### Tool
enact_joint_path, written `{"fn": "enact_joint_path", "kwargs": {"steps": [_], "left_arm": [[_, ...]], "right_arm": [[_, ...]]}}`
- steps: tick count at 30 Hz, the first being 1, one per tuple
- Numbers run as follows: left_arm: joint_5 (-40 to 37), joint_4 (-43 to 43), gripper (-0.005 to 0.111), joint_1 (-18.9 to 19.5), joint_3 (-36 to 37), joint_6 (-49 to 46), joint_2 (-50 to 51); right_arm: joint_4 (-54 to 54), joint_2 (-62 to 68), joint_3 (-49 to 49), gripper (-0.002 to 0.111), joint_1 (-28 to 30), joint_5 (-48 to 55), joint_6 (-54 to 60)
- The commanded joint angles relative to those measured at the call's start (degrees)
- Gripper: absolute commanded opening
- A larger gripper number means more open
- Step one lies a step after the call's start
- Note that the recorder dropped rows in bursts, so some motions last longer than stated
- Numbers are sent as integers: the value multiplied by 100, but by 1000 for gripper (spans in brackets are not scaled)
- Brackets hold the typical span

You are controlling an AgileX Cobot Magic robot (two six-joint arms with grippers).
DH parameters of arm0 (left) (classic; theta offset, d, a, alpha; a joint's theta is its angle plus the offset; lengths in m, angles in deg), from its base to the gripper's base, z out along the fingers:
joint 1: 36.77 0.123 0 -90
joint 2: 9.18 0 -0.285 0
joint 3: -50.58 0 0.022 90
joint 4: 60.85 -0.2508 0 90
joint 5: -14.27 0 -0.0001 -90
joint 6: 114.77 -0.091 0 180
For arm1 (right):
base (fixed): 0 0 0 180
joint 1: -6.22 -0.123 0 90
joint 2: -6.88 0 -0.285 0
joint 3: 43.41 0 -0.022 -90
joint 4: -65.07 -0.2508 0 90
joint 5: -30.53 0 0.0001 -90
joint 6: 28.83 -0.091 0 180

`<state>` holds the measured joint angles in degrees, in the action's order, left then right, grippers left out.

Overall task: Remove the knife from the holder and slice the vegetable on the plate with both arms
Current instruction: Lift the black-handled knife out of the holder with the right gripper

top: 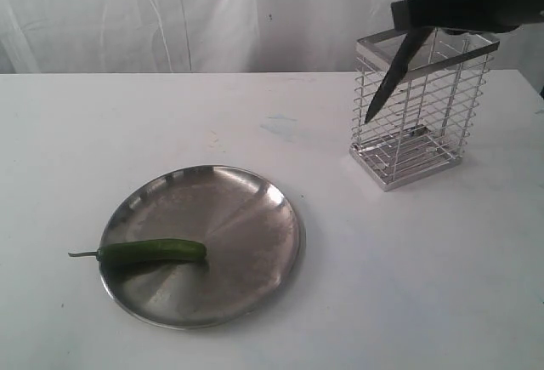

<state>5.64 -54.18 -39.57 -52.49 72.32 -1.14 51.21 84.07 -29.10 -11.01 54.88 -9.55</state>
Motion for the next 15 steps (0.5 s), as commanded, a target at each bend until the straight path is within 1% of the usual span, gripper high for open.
{"fn": "enact_joint_path", "kwargs": {"steps": [1,4,7,15], "left_arm": [[1,27,0,-15,29,45,-25],[1,27,0,-15,29,45,-25],[1,27,0,-15,29,45,-25],[1,27,0,-15,29,45,-25]], "right_arm": [[-365,-514,335,0,11,57,-1],[-1020,-709,744,0,11,-134,129],[-2332,-820,1149,0,11,-380,921],[-7522,-752,1930,0,11,-528,3752]]}}
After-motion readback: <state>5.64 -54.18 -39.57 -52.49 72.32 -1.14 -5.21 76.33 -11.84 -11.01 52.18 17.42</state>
